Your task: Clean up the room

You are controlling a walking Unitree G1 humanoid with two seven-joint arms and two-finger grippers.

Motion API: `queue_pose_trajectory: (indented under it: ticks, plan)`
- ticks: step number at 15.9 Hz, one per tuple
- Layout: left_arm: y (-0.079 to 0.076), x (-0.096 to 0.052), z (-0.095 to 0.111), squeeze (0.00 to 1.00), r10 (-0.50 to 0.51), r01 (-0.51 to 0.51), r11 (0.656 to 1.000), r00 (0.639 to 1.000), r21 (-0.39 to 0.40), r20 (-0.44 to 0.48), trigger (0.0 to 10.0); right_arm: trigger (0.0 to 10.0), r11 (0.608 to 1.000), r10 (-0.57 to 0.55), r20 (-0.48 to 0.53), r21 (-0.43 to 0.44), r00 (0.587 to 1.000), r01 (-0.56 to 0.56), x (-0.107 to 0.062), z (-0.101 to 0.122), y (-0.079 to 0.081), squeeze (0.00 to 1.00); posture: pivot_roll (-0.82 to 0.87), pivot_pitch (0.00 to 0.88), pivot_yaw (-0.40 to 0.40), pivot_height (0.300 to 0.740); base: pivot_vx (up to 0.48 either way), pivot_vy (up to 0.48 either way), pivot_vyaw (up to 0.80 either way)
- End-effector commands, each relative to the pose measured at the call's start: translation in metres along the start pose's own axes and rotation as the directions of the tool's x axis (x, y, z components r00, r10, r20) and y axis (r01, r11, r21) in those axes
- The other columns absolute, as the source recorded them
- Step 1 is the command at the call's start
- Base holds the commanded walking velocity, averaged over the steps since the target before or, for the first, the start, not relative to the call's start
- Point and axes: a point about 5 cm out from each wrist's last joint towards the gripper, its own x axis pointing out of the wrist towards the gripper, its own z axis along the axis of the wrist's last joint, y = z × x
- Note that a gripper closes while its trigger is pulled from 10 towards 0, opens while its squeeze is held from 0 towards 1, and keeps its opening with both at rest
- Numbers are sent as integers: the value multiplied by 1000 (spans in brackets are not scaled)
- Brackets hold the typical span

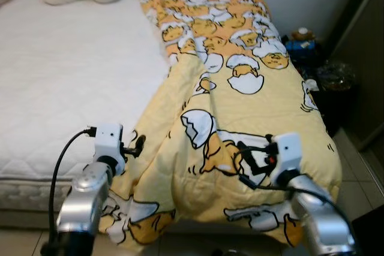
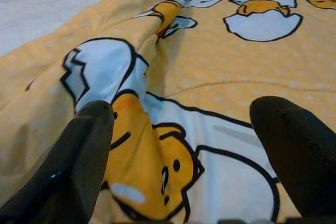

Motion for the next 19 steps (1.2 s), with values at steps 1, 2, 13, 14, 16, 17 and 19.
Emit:
queue_pose_trajectory:
  ticks: [1,2,13,14,16,17,19]
  plan:
    - [4,6,6,1000,-18,18,1000,1000,12,-4,10000,10000,999,46,10,-8,999,-46,1,8,0,0,-67,0,-1,740,0,0,0]
    - [6,9,11,1000,-22,22,1000,1000,14,5,10000,10000,998,60,12,-24,998,-60,2,11,-1,0,-70,0,0,740,0,0,0]
    - [-33,-3,36,0,-82,69,996,971,62,226,10000,10000,999,-46,-4,22,999,46,3,-6,22,0,-46,0,15,740,0,254,-257]
    - [-31,-7,35,0,-74,58,995,970,75,230,10000,10000,999,-42,8,5,999,42,5,-4,23,0,-44,0,16,740,0,480,0]
    - [-25,-12,33,0,-45,29,997,972,76,229,10000,10000,997,-69,49,-31,996,71,9,3,19,0,-36,0,11,740,0,480,0]
    - [-23,-12,33,0,-37,20,997,973,77,228,10000,10000,996,-77,52,-37,996,79,10,4,17,0,-36,0,11,740,0,480,0]
    - [-20,-14,33,0,-21,4,997,973,75,228,10000,10000,994,-91,59,-56,994,94,12,6,14,0,-27,0,3,740,0,480,0]
